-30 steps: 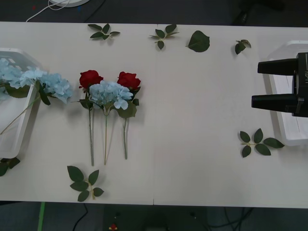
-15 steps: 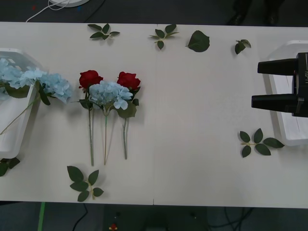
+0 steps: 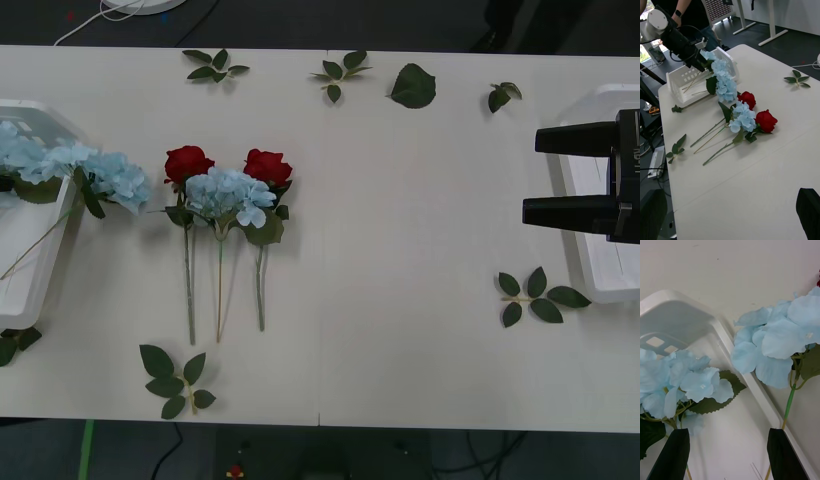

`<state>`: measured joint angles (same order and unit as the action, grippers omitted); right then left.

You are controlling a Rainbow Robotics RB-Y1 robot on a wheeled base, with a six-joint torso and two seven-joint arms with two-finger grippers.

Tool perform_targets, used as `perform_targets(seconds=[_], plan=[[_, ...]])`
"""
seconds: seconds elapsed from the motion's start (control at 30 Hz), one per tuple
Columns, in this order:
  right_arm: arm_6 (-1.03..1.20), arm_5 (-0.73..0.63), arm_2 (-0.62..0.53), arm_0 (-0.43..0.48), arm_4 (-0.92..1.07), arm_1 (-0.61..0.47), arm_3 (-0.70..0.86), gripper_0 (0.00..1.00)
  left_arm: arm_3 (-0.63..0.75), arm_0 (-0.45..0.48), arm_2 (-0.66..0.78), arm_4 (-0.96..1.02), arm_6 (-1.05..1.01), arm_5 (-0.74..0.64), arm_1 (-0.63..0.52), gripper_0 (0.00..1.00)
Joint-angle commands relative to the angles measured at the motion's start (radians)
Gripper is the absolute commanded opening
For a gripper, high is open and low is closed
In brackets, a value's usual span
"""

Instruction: Place the red flowers into the right box and the blue flowers into the left box. If a person shows an open palm, hand one flower to the person first, then continue sorting.

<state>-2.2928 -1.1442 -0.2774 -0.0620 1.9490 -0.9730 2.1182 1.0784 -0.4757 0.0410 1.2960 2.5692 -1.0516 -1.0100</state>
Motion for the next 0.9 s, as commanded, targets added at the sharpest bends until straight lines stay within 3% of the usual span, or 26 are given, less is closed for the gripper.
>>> perform_targets(seconds=[0.03,0.2,0.53,0.73,0.9], plan=[[-0.028,0.011,-0.016,0.011,0.013,-0.038,0.031,1.0,0.026,0.016,-0.099,0.029,0.062,0.091,0.017,0.6],[-0.028,0.011,-0.016,0.011,0.013,-0.038,0.031,1.0,0.026,0.016,-0.197,0.065,0.069,0.203,0.027,0.61],[-0.028,0.011,-0.016,0.011,0.013,-0.038,0.031,1.0,0.026,0.016,-0.285,0.111,0.083,0.246,0.054,0.61],[-0.028,0.011,-0.016,0.011,0.013,-0.038,0.031,1.0,0.026,0.016,-0.383,0.134,0.081,0.383,0.076,0.61],[-0.028,0.011,-0.016,0.011,0.013,-0.038,0.031,1.0,0.023,0.016,-0.423,0.154,0.075,0.417,0.085,0.61]])
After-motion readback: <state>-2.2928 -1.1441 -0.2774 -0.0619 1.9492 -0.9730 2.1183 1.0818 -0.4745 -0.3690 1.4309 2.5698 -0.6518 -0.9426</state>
